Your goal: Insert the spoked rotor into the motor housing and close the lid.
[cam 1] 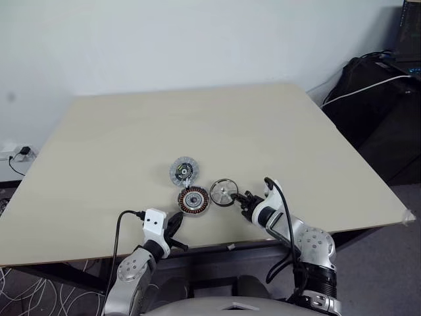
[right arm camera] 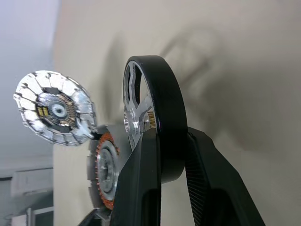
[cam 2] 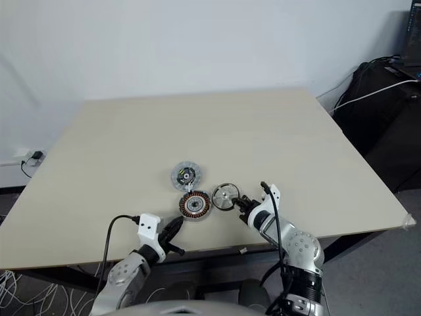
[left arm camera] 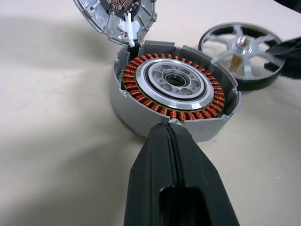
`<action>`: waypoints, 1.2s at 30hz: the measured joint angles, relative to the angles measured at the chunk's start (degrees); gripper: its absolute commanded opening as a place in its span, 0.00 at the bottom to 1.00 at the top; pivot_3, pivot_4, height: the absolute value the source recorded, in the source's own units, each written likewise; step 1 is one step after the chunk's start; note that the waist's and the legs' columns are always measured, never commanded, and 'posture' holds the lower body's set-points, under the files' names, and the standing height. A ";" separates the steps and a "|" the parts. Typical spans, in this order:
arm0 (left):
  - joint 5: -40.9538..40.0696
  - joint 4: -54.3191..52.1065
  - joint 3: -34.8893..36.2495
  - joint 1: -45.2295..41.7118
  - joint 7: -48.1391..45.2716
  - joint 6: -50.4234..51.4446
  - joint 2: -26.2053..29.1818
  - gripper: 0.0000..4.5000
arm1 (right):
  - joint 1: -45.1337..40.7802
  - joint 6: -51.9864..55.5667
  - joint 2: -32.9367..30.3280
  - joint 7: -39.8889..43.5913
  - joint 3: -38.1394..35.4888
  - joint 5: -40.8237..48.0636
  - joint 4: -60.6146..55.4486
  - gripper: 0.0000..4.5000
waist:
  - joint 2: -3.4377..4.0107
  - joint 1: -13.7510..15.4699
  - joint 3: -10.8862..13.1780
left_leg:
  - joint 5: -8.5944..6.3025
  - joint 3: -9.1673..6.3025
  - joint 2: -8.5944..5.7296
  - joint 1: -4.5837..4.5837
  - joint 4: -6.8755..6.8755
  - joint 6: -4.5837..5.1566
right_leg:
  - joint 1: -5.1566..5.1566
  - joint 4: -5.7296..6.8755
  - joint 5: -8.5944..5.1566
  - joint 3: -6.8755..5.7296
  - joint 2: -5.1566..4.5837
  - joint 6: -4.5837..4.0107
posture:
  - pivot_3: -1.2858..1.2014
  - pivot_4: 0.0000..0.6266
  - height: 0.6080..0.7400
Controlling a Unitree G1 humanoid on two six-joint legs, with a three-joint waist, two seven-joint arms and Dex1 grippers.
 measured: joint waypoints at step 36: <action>-0.03 -3.07 -0.16 1.28 1.44 1.31 -0.12 0.00 | -2.89 1.72 -0.41 0.11 13.31 6.00 5.80 0.09 | 0.01 -0.05 0.05 | -0.01 -0.02 0.00 -0.06 0.00 0.03 | -0.05 -0.03 0.00 0.00 0.02 0.01 | 0.52 0.00 1.00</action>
